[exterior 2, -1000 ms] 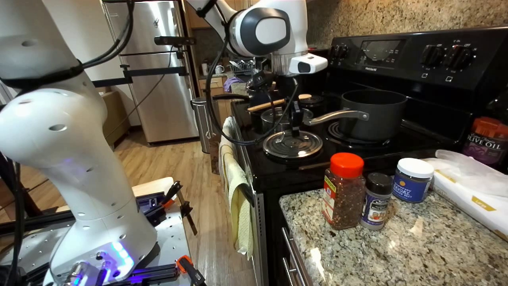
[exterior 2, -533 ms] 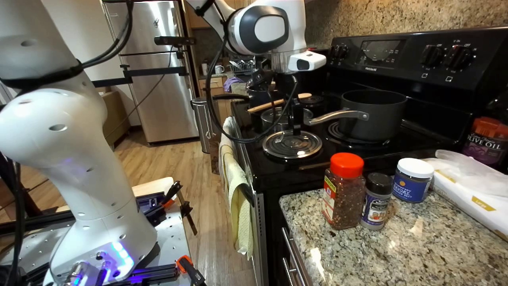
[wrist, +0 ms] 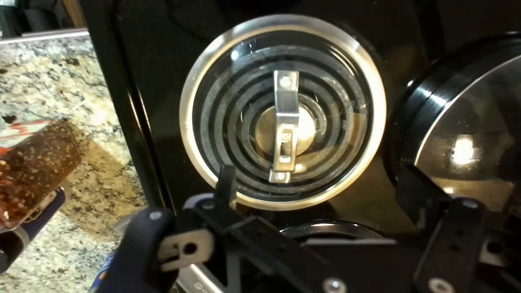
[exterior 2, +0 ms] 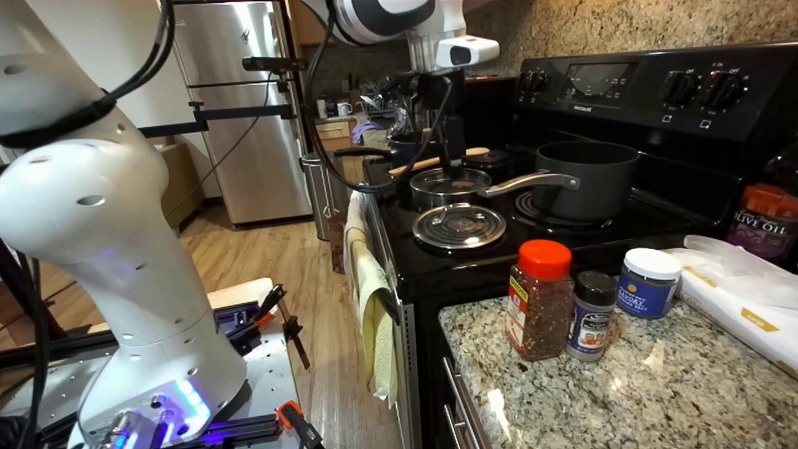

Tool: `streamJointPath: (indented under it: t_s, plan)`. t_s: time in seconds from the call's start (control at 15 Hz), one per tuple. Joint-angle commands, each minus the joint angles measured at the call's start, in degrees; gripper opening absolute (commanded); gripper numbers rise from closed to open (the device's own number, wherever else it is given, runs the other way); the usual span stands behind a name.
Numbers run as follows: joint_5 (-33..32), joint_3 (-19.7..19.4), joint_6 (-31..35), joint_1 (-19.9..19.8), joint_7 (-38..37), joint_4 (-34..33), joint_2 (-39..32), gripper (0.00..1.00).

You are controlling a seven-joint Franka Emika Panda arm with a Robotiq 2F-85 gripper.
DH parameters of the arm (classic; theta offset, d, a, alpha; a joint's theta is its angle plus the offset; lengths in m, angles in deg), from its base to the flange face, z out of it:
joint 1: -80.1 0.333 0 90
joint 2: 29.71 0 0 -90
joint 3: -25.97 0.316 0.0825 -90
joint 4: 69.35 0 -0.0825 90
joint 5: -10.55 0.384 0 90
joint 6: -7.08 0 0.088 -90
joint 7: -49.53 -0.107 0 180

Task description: Uncover the pot and put the lid on the stove

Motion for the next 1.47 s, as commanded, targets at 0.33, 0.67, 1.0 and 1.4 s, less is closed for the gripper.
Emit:
streamJointPath:
  t_s: [0.33,0.67,1.0,1.4]
  plan:
    - [0.48,2.55,-20.96,-1.19,-0.03,-1.24,13.21,1.00]
    - [1.15,2.65,-27.80,-0.52,2.67,-3.14,15.09,1.00]
    - [1.43,2.91,-27.85,-0.90,4.01,-3.42,14.92,1.00]
    - [1.48,2.92,-27.88,-0.93,4.13,-3.50,14.89,1.00]
